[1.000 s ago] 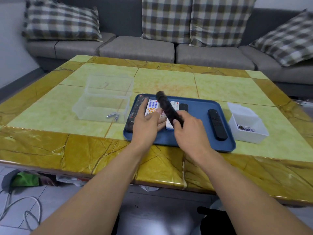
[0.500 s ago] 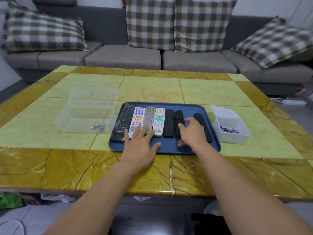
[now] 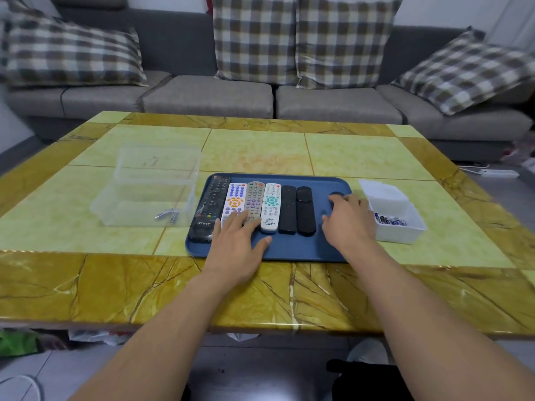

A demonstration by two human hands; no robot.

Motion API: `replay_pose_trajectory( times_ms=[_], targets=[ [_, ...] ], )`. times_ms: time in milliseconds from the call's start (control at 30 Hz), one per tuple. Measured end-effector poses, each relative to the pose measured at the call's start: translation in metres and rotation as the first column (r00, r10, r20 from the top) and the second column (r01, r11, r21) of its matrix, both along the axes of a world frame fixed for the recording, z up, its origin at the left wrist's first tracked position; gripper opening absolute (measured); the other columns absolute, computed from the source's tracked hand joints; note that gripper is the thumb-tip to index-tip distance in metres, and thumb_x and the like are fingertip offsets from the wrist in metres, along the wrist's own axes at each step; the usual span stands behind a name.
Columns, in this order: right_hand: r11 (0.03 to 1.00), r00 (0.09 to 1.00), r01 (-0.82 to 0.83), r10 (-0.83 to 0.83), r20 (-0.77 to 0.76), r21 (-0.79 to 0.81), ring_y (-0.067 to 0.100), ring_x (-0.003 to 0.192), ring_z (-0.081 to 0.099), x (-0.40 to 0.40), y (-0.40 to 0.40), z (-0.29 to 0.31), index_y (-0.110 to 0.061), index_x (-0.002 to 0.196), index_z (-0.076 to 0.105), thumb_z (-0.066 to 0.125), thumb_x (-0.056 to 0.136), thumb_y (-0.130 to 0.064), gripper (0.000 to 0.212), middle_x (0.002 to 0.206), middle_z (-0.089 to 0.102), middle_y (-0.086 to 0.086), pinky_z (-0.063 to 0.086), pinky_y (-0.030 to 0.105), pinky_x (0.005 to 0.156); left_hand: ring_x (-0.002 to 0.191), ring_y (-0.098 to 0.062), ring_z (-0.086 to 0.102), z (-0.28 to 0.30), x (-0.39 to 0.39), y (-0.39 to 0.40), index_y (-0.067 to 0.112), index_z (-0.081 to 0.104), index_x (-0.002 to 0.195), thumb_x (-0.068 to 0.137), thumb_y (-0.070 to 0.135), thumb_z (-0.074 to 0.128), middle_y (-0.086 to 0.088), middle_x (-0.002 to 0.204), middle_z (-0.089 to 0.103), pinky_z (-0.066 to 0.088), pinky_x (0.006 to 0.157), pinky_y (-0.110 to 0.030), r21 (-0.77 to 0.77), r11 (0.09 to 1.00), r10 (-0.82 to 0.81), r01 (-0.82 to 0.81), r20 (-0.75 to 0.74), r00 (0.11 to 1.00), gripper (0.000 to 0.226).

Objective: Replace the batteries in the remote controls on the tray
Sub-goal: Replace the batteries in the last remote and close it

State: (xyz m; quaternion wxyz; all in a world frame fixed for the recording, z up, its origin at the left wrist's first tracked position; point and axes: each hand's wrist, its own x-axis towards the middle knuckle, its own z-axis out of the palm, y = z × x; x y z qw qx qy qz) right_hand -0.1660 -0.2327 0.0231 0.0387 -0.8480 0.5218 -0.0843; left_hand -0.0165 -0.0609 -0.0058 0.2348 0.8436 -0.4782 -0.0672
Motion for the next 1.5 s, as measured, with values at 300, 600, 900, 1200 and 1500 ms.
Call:
replay_pose_trajectory(
  times_ms=[300, 600, 900, 1200, 1500],
  targets=[
    [0.997, 0.991, 0.009, 0.002, -0.130, 0.078, 0.033, 0.118, 0.054, -0.010, 0.007, -0.001, -0.015, 0.144, 0.040, 0.056, 0.091, -0.019, 0.056, 0.134, 0.052, 0.011, 0.048, 0.042, 0.093, 0.151, -0.014, 0.019, 0.009, 0.003, 0.009, 0.025, 0.052, 0.146, 0.099, 0.042, 0.059, 0.002, 0.161, 0.034, 0.023, 0.124, -0.040, -0.263, 0.962, 0.034, -0.072, -0.146, 0.989, 0.050],
    [0.986, 0.989, -0.032, 0.007, 0.151, 0.165, 0.034, 0.109, 0.059, -0.005, 0.016, 0.002, -0.008, 0.156, 0.024, 0.049, 0.093, -0.003, 0.068, 0.131, 0.055, 0.017, 0.045, 0.033, 0.074, 0.146, -0.011, 0.029, 0.021, 0.005, 0.016, 0.022, 0.056, 0.142, 0.099, 0.035, 0.061, 0.003, 0.154, 0.043, 0.024, 0.118, -0.028, -0.261, 0.960, 0.054, -0.104, -0.190, 0.980, 0.045],
    [0.987, 0.860, -0.062, -0.022, 0.511, 0.146, 0.028, 0.104, 0.063, 0.001, 0.030, 0.023, -0.019, 0.146, 0.041, 0.054, 0.093, -0.003, 0.057, 0.132, 0.060, 0.008, 0.049, 0.032, 0.077, 0.143, -0.012, 0.035, 0.026, 0.002, 0.017, 0.021, 0.056, 0.140, 0.098, 0.034, 0.062, 0.001, 0.149, 0.049, 0.028, 0.116, -0.028, -0.301, 0.944, 0.048, -0.136, -0.282, 0.958, 0.043],
    [0.514, 0.300, -0.650, -0.504, 0.810, 0.561, 0.027, 0.090, 0.074, 0.023, 0.087, 0.042, -0.001, 0.110, 0.069, 0.075, 0.083, -0.002, 0.028, 0.108, 0.074, 0.015, 0.061, 0.028, 0.080, 0.101, -0.021, 0.074, 0.040, -0.004, 0.012, 0.017, 0.067, 0.121, 0.094, 0.024, 0.070, -0.004, 0.107, 0.078, 0.057, 0.093, -0.040, -0.487, 0.767, -0.253, -0.417, -0.828, 0.501, 0.028],
    [0.453, 0.360, -0.552, -0.628, 0.690, 0.700, 0.020, 0.079, 0.074, 0.025, 0.090, 0.035, 0.001, 0.107, 0.072, 0.082, 0.079, -0.016, 0.034, 0.098, 0.076, 0.015, 0.059, 0.023, 0.063, 0.107, -0.029, 0.073, 0.039, -0.009, 0.013, 0.008, 0.053, 0.130, 0.097, 0.002, 0.062, -0.018, 0.114, 0.074, 0.059, 0.092, -0.041, -0.563, 0.676, -0.402, -0.476, -0.823, 0.403, 0.034]
  ],
)
